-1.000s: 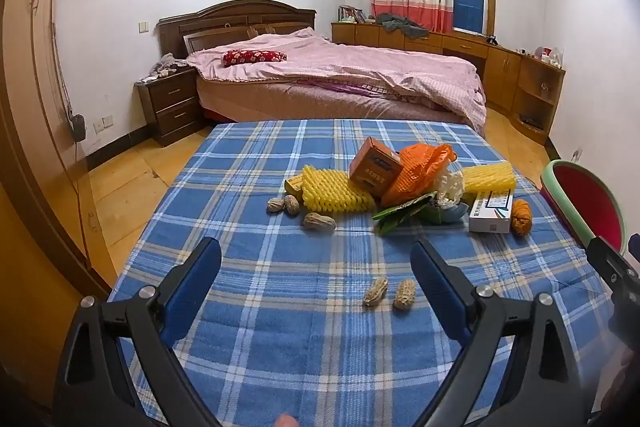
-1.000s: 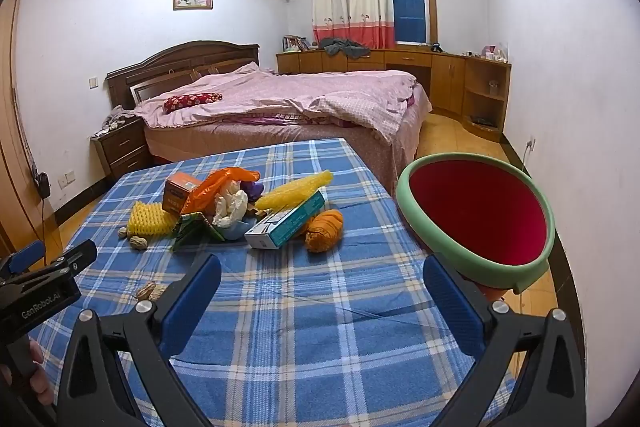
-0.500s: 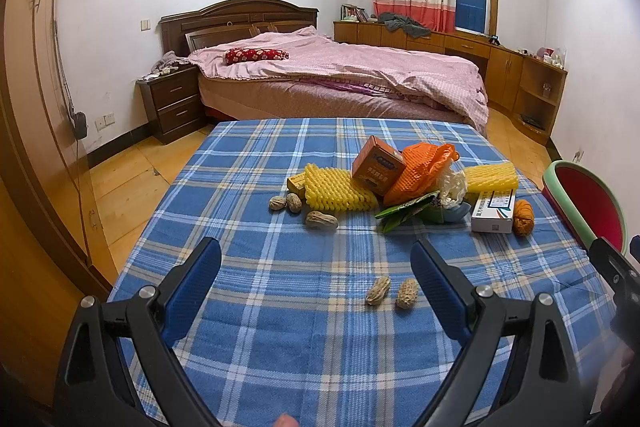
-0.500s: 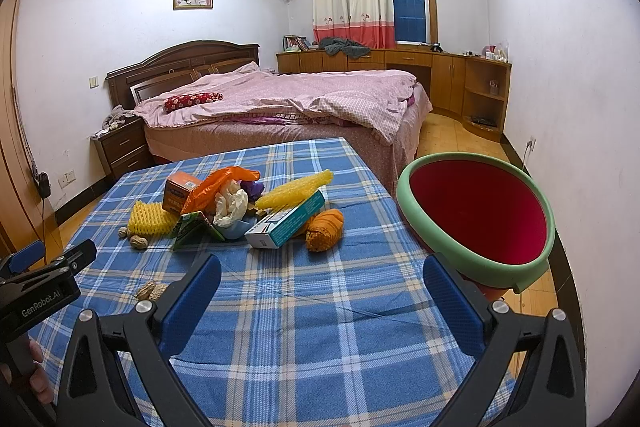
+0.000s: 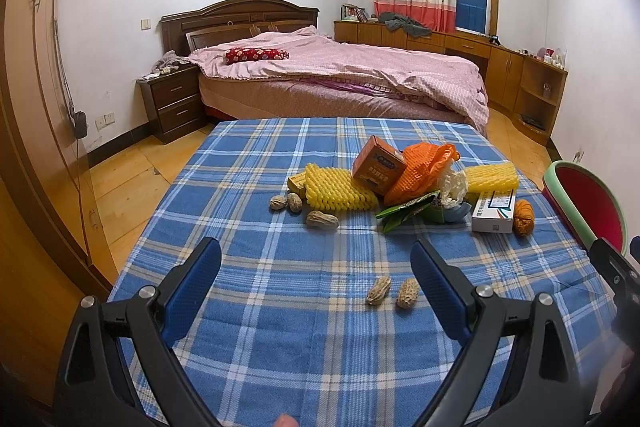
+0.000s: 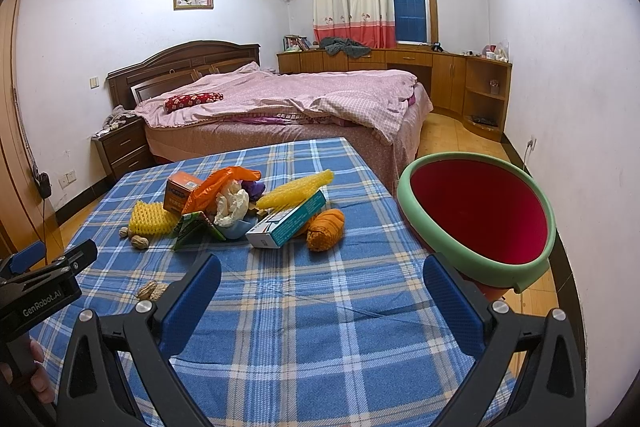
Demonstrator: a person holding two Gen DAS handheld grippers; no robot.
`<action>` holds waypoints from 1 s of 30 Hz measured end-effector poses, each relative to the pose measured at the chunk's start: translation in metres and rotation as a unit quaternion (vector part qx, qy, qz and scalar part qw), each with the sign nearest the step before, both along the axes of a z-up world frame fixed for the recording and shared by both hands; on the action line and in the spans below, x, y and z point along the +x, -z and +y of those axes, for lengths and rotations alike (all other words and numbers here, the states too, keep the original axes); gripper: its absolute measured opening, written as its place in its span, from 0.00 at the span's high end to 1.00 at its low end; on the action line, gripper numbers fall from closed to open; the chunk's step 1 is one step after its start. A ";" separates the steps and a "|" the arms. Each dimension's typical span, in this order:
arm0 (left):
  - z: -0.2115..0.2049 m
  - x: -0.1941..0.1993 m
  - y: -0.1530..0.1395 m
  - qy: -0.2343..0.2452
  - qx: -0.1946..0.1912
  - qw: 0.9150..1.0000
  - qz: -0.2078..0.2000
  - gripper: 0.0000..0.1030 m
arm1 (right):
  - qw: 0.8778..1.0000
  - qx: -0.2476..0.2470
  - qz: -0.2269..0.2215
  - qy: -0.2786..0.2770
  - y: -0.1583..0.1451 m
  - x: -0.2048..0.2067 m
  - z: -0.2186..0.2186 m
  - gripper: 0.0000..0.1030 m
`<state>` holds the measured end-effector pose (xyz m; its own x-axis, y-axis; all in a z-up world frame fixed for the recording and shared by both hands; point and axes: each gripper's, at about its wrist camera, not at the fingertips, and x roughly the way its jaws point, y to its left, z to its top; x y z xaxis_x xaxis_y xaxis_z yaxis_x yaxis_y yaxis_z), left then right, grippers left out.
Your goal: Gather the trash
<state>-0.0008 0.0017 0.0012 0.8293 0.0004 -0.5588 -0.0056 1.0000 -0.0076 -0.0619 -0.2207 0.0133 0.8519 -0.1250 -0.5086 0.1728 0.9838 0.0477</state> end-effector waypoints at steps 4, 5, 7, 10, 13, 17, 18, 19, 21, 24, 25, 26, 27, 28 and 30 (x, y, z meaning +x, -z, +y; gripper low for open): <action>0.001 0.002 0.003 -0.001 -0.001 1.000 0.001 0.07 | 1.000 0.001 0.000 0.000 0.000 0.000 0.000 0.00; 0.002 0.002 0.003 -0.001 -0.001 1.000 0.002 0.07 | 1.000 0.001 0.000 -0.001 0.000 0.000 0.000 0.00; 0.002 0.002 0.003 -0.001 -0.001 1.000 0.002 0.07 | 1.000 0.000 0.000 0.000 0.000 0.000 0.000 0.00; 0.003 -0.001 0.004 -0.001 -0.002 1.000 0.002 0.07 | 1.000 0.001 0.000 0.000 0.000 0.000 0.000 0.00; 0.004 0.000 0.004 -0.001 -0.002 1.000 0.002 0.07 | 1.000 0.002 0.002 -0.002 0.002 0.000 0.002 0.00; 0.004 -0.001 0.004 -0.002 -0.002 1.000 0.003 0.07 | 1.000 0.002 0.002 -0.002 0.002 0.000 0.002 0.00; 0.004 0.000 0.004 -0.001 -0.002 1.000 0.002 0.07 | 1.000 0.002 0.001 -0.002 0.002 0.000 0.002 0.00; 0.004 -0.001 0.004 -0.001 -0.002 1.000 0.003 0.07 | 1.000 0.002 0.002 -0.002 0.002 0.000 0.001 0.00; 0.004 0.000 0.004 -0.001 -0.002 1.000 0.003 0.07 | 1.000 0.002 0.002 -0.002 0.002 0.000 0.002 0.00; 0.004 0.000 0.004 -0.001 -0.002 1.000 0.003 0.07 | 1.000 0.002 0.002 -0.002 0.002 0.000 0.002 0.00; 0.004 0.000 0.004 -0.001 -0.002 1.000 0.003 0.07 | 1.000 0.002 0.002 -0.002 0.002 0.001 0.002 0.00; 0.004 0.000 0.005 -0.002 -0.003 1.000 0.004 0.07 | 1.000 0.002 0.002 -0.002 0.002 0.001 0.002 0.00; 0.005 0.000 0.006 -0.002 -0.004 1.000 0.005 0.07 | 1.000 0.002 0.002 -0.002 0.003 0.000 0.002 0.00; 0.005 0.000 0.006 -0.003 -0.004 1.000 0.005 0.07 | 1.000 0.002 0.002 -0.002 0.002 0.001 0.002 0.00; 0.005 0.000 0.007 -0.002 -0.004 1.000 0.005 0.07 | 1.000 0.002 0.002 -0.001 0.002 0.001 0.002 0.00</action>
